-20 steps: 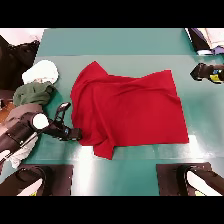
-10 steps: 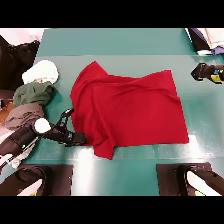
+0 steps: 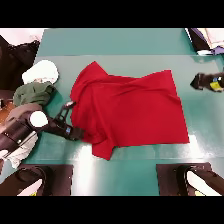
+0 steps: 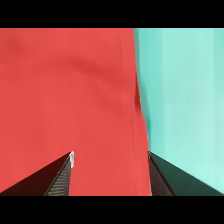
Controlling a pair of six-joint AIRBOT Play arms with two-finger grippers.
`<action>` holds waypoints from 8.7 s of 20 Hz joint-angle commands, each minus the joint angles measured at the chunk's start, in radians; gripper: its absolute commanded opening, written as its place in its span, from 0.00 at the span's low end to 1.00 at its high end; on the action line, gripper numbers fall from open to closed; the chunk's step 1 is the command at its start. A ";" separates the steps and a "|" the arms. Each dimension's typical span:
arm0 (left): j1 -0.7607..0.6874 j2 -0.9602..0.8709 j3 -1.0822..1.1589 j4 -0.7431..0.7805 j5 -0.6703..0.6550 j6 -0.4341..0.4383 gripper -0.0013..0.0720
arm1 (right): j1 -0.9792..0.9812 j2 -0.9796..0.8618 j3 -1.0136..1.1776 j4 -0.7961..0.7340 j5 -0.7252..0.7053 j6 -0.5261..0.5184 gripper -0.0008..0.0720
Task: Fold the shirts.
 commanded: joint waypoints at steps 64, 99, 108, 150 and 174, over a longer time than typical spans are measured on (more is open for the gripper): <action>0.001 0.127 1.182 0.396 -0.233 0.016 0.05 | -0.120 0.054 0.907 -0.078 0.515 0.000 0.03; 0.269 -0.481 0.550 0.306 0.087 0.204 0.05 | 0.045 -0.395 0.033 -0.052 -0.252 0.016 0.03; 0.269 -0.480 0.512 0.328 -0.015 0.166 0.73 | 0.037 -0.395 0.026 -0.026 -0.116 0.016 0.68; 0.070 0.150 -0.284 -0.036 0.060 -0.132 0.19 | 0.021 -0.180 0.026 0.077 0.015 0.015 0.73; 0.070 0.150 0.027 0.060 -0.005 -0.083 0.05 | -0.188 0.004 -0.591 0.104 -0.019 -0.109 0.63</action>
